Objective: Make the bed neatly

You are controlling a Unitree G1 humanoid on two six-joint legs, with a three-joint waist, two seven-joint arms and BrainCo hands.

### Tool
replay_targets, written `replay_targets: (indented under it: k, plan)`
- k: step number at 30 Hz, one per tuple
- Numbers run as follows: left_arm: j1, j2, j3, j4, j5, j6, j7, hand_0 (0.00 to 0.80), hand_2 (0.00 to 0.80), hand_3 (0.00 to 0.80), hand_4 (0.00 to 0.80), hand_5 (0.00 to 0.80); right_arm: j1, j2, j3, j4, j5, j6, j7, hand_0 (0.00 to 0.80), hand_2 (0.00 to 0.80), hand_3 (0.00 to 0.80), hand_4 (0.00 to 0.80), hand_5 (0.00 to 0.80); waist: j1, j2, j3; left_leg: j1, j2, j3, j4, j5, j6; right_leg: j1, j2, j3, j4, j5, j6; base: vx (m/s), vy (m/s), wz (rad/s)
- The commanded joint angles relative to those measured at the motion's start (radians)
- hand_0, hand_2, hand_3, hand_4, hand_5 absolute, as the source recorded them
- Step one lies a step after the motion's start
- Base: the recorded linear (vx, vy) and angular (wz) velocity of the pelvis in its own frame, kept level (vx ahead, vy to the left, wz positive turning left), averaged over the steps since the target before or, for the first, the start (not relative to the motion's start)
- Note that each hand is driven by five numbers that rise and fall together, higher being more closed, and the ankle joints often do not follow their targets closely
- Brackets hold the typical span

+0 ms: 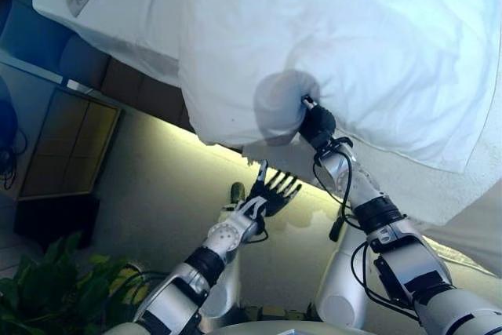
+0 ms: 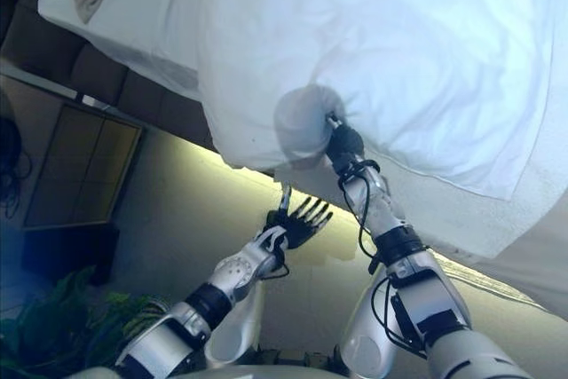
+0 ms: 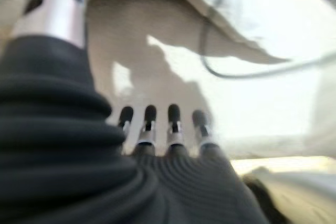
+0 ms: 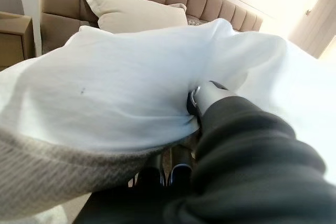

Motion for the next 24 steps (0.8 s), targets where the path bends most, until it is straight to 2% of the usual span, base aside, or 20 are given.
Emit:
replay_targets:
  k: [1,6,10,16,20,23,24]
  plan:
    - [-0.076,-0.048,0.026,0.000,0.080,-0.148,0.049,0.000,0.000,0.000,0.000,0.000,-0.079,0.030,-0.009,-0.153,0.019,0.004,0.050,0.800,0.800,0.800,0.800,0.800,-0.018,-0.007,-0.013,-0.033,0.042,-0.009,-0.099,0.174,0.017,0.022,-0.052,0.064,-0.205,0.252,0.068,-0.011,0.092,-0.13]
    - [-0.139,-0.049,0.104,-0.019,0.171,-0.277,0.105,0.000,0.000,0.000,0.000,0.000,-0.072,0.027,-0.004,-0.208,-0.012,0.035,0.061,0.800,0.800,0.800,0.800,0.800,-0.033,-0.004,-0.007,-0.033,0.058,0.012,-0.164,0.220,0.013,0.018,-0.039,0.066,-0.230,0.253,0.068,-0.009,0.085,-0.13]
    - [-0.157,-0.025,0.145,-0.035,0.268,-0.337,0.171,0.000,0.000,0.000,0.000,0.000,-0.056,0.025,0.002,-0.221,-0.031,0.040,0.069,0.800,0.800,0.800,0.800,0.800,-0.041,-0.001,-0.006,-0.033,0.064,0.026,-0.168,0.227,0.010,0.019,-0.040,0.064,-0.231,0.249,0.067,0.003,0.059,-0.09]
    - [-0.145,-0.002,0.197,-0.024,0.334,-0.346,0.241,0.000,0.000,0.000,0.000,0.000,-0.037,-0.003,-0.004,-0.237,-0.030,0.084,0.052,0.800,0.800,0.800,0.800,0.800,-0.061,0.014,-0.022,-0.015,0.071,0.052,-0.134,0.210,0.001,0.032,-0.055,0.067,-0.218,0.237,0.063,0.067,0.131,-0.03]
    - [-0.147,0.005,0.235,0.008,0.278,-0.361,0.212,0.000,0.000,0.000,0.000,0.000,-0.015,-0.033,-0.010,-0.246,-0.010,0.119,0.059,0.800,0.800,0.800,0.800,0.800,-0.081,0.022,-0.033,-0.004,0.078,0.068,-0.131,0.208,-0.001,0.030,-0.059,0.082,-0.207,0.225,0.060,0.063,0.141,-0.11]
    - [-0.166,0.015,0.260,0.024,0.203,-0.364,0.149,0.000,0.000,0.000,0.000,0.000,-0.006,-0.051,-0.011,-0.252,-0.007,0.141,0.069,0.800,0.800,0.800,0.800,0.800,-0.094,0.025,-0.037,0.003,0.083,0.078,-0.147,0.217,-0.003,0.029,-0.056,0.091,-0.211,0.222,0.060,0.025,0.086,-0.06]
    - [-0.176,0.020,0.271,0.020,0.169,-0.360,0.105,0.254,0.254,0.254,0.254,0.254,-0.002,-0.059,-0.010,-0.252,-0.008,0.145,0.079,0.800,0.800,0.800,0.800,0.800,-0.097,0.026,-0.037,0.005,0.084,0.081,-0.155,0.220,-0.005,0.029,-0.056,0.093,-0.214,0.221,0.060,0.004,0.051,-0.09]
